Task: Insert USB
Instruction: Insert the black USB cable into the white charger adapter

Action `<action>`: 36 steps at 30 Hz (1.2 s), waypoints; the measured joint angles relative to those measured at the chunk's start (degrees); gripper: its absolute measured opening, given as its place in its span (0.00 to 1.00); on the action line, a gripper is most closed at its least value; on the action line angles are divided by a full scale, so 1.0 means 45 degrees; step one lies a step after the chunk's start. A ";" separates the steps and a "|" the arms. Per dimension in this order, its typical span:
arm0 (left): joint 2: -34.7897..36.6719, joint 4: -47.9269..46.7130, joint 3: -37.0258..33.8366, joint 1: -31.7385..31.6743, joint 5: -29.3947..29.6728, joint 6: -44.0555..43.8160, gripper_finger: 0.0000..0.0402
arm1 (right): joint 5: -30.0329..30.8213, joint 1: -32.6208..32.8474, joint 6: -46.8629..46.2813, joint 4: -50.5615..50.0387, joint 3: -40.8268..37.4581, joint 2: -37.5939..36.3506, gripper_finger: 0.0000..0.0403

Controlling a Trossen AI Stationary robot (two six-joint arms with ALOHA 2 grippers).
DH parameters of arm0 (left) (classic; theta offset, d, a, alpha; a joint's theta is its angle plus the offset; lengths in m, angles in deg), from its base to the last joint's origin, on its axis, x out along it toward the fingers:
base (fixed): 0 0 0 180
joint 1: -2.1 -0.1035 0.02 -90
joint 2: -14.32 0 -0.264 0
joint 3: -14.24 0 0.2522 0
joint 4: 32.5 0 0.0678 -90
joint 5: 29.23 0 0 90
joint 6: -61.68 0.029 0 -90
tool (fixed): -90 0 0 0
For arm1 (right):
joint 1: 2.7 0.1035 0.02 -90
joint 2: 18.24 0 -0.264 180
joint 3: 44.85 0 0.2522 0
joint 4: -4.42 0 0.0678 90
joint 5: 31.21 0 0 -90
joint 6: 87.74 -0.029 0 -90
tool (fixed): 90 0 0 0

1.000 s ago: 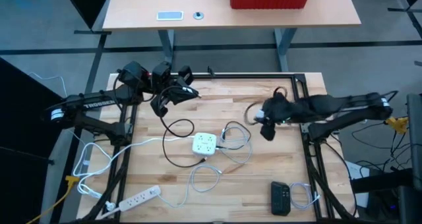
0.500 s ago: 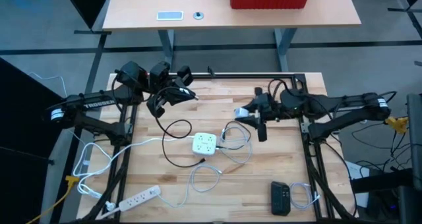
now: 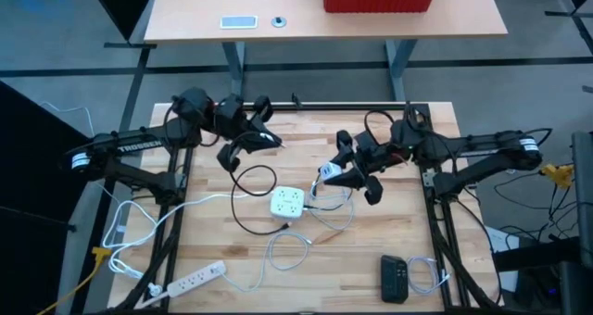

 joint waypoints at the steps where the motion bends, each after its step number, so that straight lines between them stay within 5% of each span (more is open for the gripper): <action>1: 0.0000 -0.0148 0.0000 0.0000 -0.0005 0.0406 0.02 | -0.0080 -0.0005 -0.0074 0.0005 0.0000 0.0062 0.31; 9: -0.0762 -0.0679 0.0000 0.0010 -0.0041 0.3687 0.02 | -0.0898 0.0000 -0.1953 0.0284 0.0000 0.0806 0.31; 16: -0.1643 -0.0199 0.0000 0.0015 -0.1333 0.3201 0.02 | -0.0137 0.0000 -0.3607 0.0122 0.0000 0.1406 0.31; 21: -0.1666 -0.0167 0.0000 -0.0191 0.0283 -0.1133 0.02 | 0.2547 0.0000 -0.1341 -0.1091 0.0010 0.1099 0.31; 26: -0.1666 -0.0309 0.0000 -0.0533 0.2007 -0.5401 0.02 | 0.6585 0.0000 0.1285 -0.4701 0.1162 0.1072 0.31; 30: -0.1666 -0.0728 0.0000 -0.0534 0.3628 -0.7598 0.02 | 0.9688 0.0004 0.2973 -0.6228 0.2244 0.1506 0.31; 36: -0.1671 -0.2410 -0.0005 -0.0539 0.6079 -0.8245 0.01 | 1.1873 0.0126 0.6047 -0.6265 0.3568 0.2495 0.31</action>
